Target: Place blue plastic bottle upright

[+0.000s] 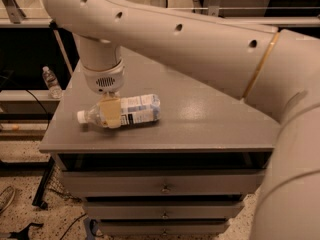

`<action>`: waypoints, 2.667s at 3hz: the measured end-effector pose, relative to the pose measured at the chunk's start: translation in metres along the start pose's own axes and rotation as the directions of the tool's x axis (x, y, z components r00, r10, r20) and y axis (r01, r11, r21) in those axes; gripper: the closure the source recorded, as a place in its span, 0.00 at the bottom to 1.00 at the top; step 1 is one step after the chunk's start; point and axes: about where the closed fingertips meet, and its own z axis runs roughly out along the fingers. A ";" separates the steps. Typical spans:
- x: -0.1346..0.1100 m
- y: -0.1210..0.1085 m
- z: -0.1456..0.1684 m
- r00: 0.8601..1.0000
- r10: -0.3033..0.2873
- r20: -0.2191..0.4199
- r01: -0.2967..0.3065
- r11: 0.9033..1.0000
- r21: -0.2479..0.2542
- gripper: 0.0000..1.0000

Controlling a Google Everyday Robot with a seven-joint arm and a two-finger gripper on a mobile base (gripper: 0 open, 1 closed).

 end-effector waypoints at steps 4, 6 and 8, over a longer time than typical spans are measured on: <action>0.017 -0.005 -0.088 0.926 -0.061 0.374 0.000 0.987 0.162 1.00; 0.033 -0.018 -0.101 0.717 -0.037 0.696 -0.162 0.962 0.218 1.00; 0.036 -0.021 -0.104 0.682 -0.034 0.731 -0.183 0.959 0.215 1.00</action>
Offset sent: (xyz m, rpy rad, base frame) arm 0.0065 -0.0383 0.1387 0.5260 -0.0829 0.1184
